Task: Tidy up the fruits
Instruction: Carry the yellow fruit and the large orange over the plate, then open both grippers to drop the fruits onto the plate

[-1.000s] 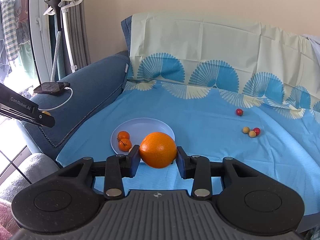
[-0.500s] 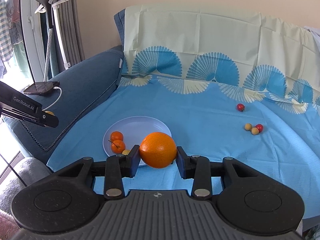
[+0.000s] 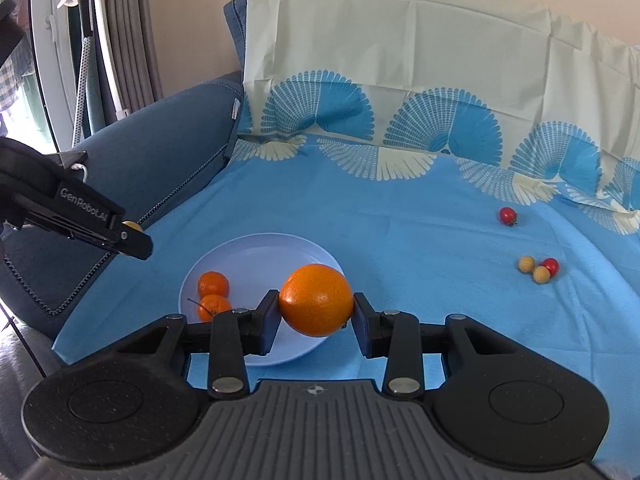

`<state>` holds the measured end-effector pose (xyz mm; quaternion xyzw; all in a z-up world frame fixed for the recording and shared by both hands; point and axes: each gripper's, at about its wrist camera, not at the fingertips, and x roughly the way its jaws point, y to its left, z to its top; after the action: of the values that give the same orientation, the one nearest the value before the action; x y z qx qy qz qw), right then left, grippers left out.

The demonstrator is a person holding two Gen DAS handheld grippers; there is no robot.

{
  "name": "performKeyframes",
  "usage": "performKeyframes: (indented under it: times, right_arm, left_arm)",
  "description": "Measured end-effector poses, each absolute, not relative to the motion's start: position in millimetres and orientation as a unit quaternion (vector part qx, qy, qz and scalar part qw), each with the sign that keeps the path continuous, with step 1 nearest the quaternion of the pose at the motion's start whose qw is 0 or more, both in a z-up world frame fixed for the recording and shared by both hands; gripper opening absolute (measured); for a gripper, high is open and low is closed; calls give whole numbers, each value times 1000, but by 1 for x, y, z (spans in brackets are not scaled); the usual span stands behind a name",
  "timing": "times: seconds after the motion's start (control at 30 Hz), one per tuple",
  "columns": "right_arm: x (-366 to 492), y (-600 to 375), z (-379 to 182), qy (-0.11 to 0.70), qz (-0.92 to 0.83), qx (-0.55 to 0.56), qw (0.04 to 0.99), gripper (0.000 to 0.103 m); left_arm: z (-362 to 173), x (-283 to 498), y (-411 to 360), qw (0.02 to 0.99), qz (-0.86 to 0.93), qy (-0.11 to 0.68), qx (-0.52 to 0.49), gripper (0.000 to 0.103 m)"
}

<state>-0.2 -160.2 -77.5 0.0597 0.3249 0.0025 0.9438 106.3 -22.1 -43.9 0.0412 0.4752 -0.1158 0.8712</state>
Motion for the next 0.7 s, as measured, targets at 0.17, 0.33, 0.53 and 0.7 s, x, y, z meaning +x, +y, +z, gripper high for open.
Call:
performKeyframes:
  times: [0.17, 0.33, 0.53, 0.7]
  right_arm:
    - [32, -160, -94, 331, 13, 50, 942, 40]
    - [59, -159, -112, 343, 25, 42, 938, 40]
    - [81, -149, -125, 353, 45, 29, 934, 40]
    - [94, -136, -136, 365, 65, 8, 929, 40]
  left_arm:
    - [-62, 136, -36, 866, -120, 484, 45, 29]
    - [-87, 164, -46, 855, -114, 503, 53, 29]
    - [-109, 182, -47, 848, -103, 516, 66, 29]
    - [-125, 191, -47, 843, -93, 523, 85, 29]
